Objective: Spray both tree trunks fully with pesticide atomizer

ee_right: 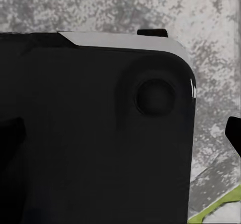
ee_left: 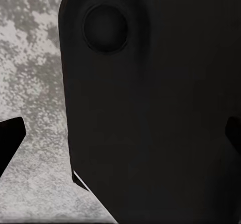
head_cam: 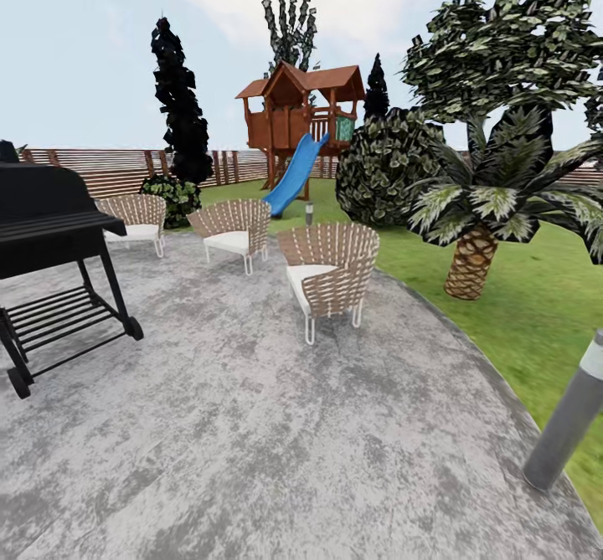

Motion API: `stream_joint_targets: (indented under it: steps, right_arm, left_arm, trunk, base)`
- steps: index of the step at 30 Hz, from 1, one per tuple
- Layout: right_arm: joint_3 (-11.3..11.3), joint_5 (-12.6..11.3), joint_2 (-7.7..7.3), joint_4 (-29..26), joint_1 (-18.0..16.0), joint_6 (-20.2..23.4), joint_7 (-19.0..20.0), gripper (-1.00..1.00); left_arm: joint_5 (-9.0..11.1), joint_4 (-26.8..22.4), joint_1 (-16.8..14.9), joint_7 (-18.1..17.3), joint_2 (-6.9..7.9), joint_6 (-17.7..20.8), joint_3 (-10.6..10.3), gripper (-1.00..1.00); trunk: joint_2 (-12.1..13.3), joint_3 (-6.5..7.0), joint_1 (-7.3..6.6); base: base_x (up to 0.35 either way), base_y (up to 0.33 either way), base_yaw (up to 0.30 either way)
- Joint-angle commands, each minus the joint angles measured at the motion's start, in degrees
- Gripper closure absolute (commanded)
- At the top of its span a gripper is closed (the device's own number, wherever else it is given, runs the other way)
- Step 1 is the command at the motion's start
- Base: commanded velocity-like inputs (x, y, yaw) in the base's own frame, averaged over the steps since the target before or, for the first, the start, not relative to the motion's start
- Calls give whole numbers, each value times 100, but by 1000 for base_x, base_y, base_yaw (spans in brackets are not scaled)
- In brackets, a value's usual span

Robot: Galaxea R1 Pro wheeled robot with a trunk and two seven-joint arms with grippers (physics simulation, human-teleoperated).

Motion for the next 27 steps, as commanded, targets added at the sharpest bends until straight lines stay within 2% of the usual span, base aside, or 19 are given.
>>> stream_joint_targets:
  steps: [1,6,12,27]
  right_arm:
    - [-3,-2,1,-5,-3,-22,2,-100]
    - [25,13,-3,-47,-3,-26,9,-100]
    - [24,8,-8,-54,-3,-26,6,-100]
    - [30,18,-31,-148,-3,-23,-29,-100]
  left_arm:
    - [3,-6,0,3,-1,-4,0,-100]
    - [3,-7,0,-9,5,-6,0,-100]
    - [3,-7,2,-24,7,-8,0,-100]
    - [2,-7,2,-61,23,-48,2,-100]
  trunk:
    - [-3,-5,-4]
    - [-3,-5,-4]
    - [-3,-5,-4]
    - [-3,-18,-4]
  base:
    - [-303,-99,0]
    - [-266,-53,0]
    - [-45,-5,48]
    - [-2,0,262]
